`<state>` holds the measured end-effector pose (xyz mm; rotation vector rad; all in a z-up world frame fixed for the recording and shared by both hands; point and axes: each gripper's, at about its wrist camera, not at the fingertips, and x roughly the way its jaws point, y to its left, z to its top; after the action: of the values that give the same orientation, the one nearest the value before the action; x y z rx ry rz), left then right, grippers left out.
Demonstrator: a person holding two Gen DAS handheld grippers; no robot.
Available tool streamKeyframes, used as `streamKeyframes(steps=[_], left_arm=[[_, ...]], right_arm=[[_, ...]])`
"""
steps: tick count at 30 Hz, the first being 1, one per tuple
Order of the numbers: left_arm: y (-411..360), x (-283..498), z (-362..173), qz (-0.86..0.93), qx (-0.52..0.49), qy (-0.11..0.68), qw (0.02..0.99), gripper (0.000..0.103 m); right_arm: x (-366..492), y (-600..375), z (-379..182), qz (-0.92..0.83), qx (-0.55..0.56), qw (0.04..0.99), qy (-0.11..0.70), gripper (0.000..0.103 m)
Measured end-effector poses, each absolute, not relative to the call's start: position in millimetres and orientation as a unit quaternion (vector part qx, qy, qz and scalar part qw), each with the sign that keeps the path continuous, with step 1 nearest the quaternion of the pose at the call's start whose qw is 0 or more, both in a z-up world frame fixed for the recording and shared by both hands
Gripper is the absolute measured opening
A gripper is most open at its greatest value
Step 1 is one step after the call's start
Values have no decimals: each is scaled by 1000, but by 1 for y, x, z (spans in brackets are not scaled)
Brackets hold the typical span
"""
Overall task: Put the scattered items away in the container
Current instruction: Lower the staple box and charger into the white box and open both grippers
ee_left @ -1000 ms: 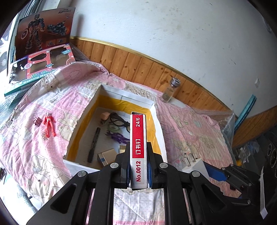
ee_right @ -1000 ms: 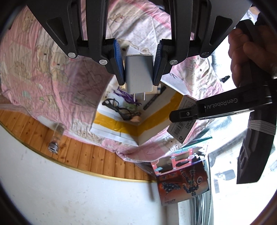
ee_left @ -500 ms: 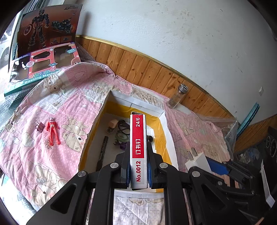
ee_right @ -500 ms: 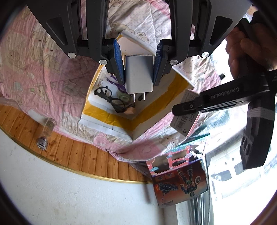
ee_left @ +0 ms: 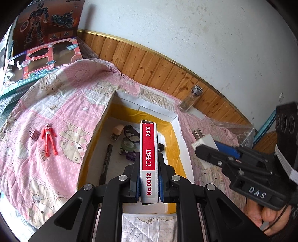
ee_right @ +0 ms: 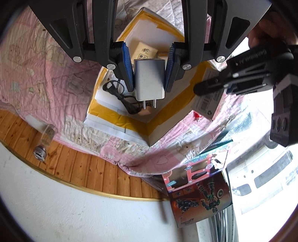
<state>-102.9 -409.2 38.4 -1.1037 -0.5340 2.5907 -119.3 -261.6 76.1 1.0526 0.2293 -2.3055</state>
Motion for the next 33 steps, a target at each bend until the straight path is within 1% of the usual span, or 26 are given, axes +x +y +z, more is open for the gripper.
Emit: streamKeyframes(steps=[8, 14, 26, 33], left_arm=[[-395, -120, 29, 887, -401, -175, 150, 15], [-389, -134, 18, 882, -423, -153, 139, 15], [-372, -159, -3, 879, -456, -86, 109, 15], [-366, -169, -3, 878, -458, -78, 112, 15]], right_arm=[[-157, -269, 72, -857, 411, 299, 79, 34], [-183, -273, 62, -848, 427, 303, 79, 34], [-228, -289, 30, -828, 458, 305, 109, 34], [-250, -295, 16, -820, 472, 300, 124, 34]])
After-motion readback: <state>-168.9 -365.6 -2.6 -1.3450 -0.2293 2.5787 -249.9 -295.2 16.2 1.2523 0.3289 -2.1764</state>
